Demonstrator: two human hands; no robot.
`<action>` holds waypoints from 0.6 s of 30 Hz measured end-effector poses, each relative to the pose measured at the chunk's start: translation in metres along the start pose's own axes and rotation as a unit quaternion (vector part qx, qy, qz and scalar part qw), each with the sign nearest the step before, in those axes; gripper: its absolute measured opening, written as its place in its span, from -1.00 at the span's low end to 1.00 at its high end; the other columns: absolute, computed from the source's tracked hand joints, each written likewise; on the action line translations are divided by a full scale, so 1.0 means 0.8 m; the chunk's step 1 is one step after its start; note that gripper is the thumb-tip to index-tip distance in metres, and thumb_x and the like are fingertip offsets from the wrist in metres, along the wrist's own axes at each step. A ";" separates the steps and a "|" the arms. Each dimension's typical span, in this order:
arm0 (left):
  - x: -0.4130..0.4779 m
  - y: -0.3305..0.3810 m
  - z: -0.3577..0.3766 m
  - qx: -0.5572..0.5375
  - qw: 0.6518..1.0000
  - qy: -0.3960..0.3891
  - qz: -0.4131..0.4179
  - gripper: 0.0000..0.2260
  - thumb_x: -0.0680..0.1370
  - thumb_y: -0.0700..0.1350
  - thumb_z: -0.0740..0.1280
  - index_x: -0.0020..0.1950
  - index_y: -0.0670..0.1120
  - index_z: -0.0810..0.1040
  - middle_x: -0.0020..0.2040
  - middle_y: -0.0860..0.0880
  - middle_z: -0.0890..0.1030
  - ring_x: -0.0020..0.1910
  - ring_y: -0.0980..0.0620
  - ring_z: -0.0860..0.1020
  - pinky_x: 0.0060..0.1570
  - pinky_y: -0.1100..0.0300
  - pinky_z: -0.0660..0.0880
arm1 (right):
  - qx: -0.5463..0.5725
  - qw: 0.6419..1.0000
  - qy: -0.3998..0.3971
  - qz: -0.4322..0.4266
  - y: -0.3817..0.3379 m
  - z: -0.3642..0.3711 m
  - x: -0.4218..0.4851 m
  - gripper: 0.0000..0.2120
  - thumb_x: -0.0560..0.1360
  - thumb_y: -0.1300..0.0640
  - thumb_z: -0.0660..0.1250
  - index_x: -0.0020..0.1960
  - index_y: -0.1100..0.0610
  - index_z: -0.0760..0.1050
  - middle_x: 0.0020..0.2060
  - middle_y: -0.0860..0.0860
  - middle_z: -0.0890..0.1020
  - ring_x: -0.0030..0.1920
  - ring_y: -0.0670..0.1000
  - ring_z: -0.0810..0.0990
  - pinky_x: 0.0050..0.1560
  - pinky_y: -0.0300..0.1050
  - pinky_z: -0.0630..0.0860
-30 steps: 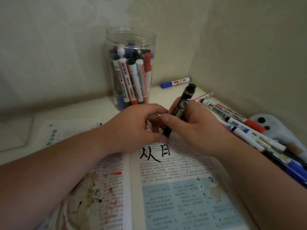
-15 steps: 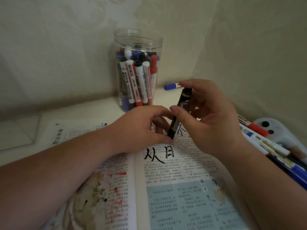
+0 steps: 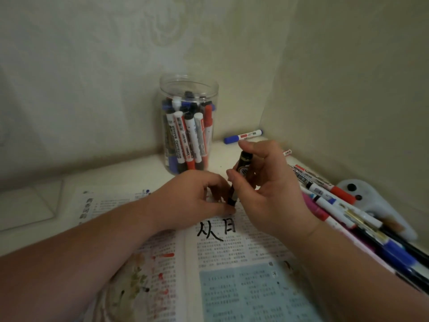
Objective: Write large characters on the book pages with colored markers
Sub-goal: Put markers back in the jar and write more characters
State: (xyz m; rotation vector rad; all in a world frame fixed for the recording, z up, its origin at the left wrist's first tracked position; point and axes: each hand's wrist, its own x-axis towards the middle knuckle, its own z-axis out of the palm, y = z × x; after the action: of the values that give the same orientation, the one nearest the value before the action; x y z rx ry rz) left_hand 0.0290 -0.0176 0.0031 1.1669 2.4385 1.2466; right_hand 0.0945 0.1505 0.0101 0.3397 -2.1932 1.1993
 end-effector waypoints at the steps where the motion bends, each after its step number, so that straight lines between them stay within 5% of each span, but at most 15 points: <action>1: 0.000 0.000 0.000 0.011 1.000 -0.003 0.004 -0.88 0.46 0.02 0.54 -0.06 0.15 0.66 -0.19 0.28 0.65 -0.20 0.27 0.60 -0.20 0.40 0.44 | -0.002 1.000 -0.004 0.002 -0.001 0.001 0.000 -0.55 0.51 0.12 0.40 0.25 -0.28 0.36 -0.18 -0.21 0.56 -0.25 -0.02 0.58 -0.20 -0.01 0.58; 5: -0.002 0.000 0.001 0.030 0.998 0.034 0.040 -0.93 0.46 0.09 0.49 -0.12 0.19 0.64 -0.21 0.20 0.64 -0.21 0.15 0.60 -0.18 0.20 0.53 | -0.010 1.000 -0.013 0.001 -0.002 0.001 -0.001 -0.57 0.53 0.14 0.41 0.28 -0.20 0.37 -0.16 -0.33 0.55 -0.22 -0.08 0.59 -0.18 -0.20 0.53; 8: -0.006 0.004 -0.016 0.078 0.951 0.240 0.178 -0.87 0.49 0.00 0.46 -0.14 -0.05 0.65 -0.26 0.15 0.56 -0.28 0.13 0.51 -0.21 0.30 0.43 | -0.033 0.999 -0.036 -0.006 -0.006 -0.002 -0.002 -0.49 0.55 0.18 0.44 0.33 -0.25 0.36 -0.12 -0.41 0.55 -0.19 -0.18 0.58 -0.15 -0.38 0.45; 11: -0.010 0.001 -0.042 0.098 0.881 0.412 0.211 -0.87 0.53 -0.16 0.40 -0.14 -0.19 0.50 -0.21 -0.02 0.47 -0.24 0.03 0.44 -0.18 0.22 0.39 | -0.043 0.995 -0.086 0.022 -0.008 -0.005 -0.004 -0.39 0.56 0.11 0.43 0.40 -0.40 0.27 -0.20 -0.18 0.60 -0.27 -0.09 0.52 -0.20 -0.33 0.43; 15: -0.005 -0.026 -0.054 0.042 0.862 0.505 0.000 -0.52 0.42 0.10 0.51 0.17 -0.06 0.38 0.07 -0.07 0.46 -0.03 -0.01 0.46 -0.02 0.04 0.49 | -0.020 0.997 -0.053 0.050 -0.003 -0.011 0.000 -0.41 0.59 0.15 0.38 0.41 -0.39 0.26 -0.26 -0.13 0.55 -0.31 -0.09 0.46 -0.21 -0.26 0.45; 18: 0.002 -0.030 -0.053 0.033 0.910 0.389 -0.136 -0.30 0.29 0.23 0.59 0.29 0.05 0.37 0.11 0.15 0.50 0.04 0.22 0.50 0.06 0.25 0.48 | -0.035 0.995 -0.049 0.077 -0.004 -0.015 0.002 -0.37 0.60 0.13 0.39 0.42 -0.44 0.22 -0.21 -0.22 0.56 -0.29 -0.09 0.51 -0.18 -0.26 0.49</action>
State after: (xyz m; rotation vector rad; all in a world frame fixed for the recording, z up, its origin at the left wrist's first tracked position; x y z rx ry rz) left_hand -0.0052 -0.0511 0.0120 0.3059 3.0438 1.7843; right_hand 0.0997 0.1585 0.0183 0.2078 -2.3777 1.2047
